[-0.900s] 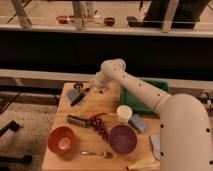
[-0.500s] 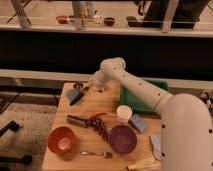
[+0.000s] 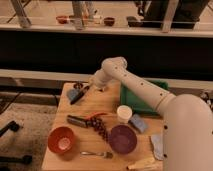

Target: Place brush in metal cup

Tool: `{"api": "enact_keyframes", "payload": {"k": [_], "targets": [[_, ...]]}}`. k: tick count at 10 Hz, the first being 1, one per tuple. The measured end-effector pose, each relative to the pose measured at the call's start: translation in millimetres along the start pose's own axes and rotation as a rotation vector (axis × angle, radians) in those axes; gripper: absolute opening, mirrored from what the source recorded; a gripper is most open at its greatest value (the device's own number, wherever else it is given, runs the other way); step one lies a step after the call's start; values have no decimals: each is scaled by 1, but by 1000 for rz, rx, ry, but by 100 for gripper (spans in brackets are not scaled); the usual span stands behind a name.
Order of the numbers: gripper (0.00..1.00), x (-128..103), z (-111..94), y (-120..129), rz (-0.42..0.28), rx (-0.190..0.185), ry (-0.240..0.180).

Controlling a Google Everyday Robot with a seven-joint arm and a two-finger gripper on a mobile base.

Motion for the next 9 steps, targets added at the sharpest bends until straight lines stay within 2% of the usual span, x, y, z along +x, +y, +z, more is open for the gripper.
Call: {"api": "enact_keyframes", "payload": {"k": [5, 9], "targets": [[0, 4, -10, -7, 13, 29, 3], [0, 14, -18, -16, 35, 63, 26]]}}
